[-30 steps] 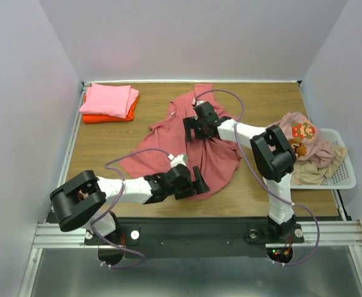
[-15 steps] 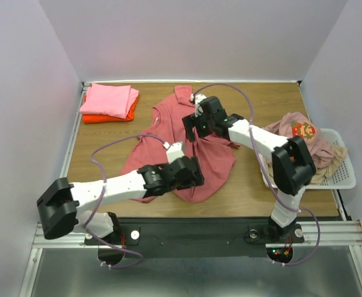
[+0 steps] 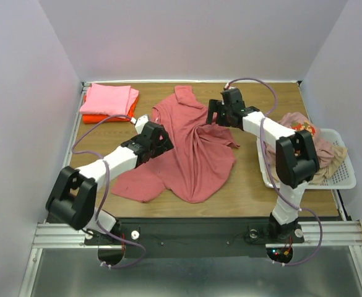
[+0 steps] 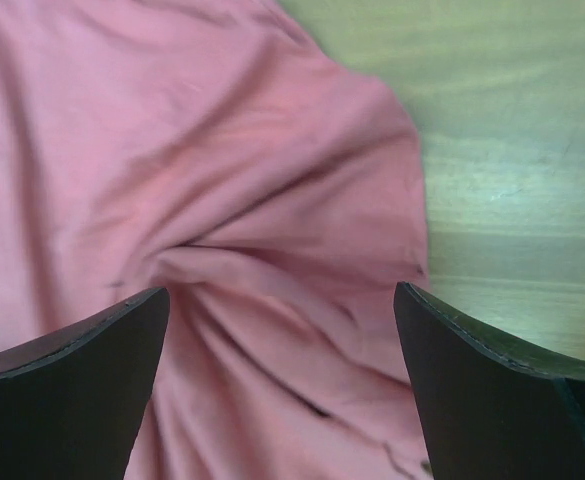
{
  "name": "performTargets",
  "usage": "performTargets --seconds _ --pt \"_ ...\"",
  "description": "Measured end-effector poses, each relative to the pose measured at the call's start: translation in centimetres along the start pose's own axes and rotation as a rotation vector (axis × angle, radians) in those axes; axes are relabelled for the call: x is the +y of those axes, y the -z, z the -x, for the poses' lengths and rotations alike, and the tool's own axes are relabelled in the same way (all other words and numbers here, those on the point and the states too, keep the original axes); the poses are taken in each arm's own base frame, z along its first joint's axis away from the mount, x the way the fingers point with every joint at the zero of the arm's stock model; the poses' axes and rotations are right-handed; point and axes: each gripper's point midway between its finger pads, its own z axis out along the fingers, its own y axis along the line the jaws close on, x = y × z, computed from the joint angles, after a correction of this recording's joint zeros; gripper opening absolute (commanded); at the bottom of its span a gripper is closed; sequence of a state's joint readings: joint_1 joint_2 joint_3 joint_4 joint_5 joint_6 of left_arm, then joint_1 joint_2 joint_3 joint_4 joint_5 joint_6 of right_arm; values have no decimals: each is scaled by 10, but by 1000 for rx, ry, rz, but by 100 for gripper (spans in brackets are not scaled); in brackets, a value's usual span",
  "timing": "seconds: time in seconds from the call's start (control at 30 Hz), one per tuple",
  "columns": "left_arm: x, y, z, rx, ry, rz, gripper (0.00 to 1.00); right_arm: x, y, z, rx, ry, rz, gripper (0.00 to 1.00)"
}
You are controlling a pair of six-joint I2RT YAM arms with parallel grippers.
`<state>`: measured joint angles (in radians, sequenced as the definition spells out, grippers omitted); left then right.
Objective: Fold and stack the t-shirts
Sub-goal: Flatten the tshirt out
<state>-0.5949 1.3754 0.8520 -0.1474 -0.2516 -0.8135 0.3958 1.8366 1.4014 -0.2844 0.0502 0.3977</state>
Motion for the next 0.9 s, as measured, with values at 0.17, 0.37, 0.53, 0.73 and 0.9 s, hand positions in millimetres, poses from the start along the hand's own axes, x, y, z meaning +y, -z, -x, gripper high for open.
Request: performTargets --seconds 0.17,0.37,0.53,0.73,0.9 --pt "32 -45 -5 70 -2 90 98 -15 -37 -35 115 -28 -43 100" --pt "48 -63 -6 100 1 120 98 -17 -70 -31 128 -14 -40 100" --pt "53 -67 -2 93 17 115 99 -25 -90 -20 105 34 -70 100" --pt "57 -61 -5 69 54 79 98 -42 -110 2 70 48 -86 100" --pt "62 -49 -12 62 88 50 98 -60 -147 49 -21 108 -90 100"
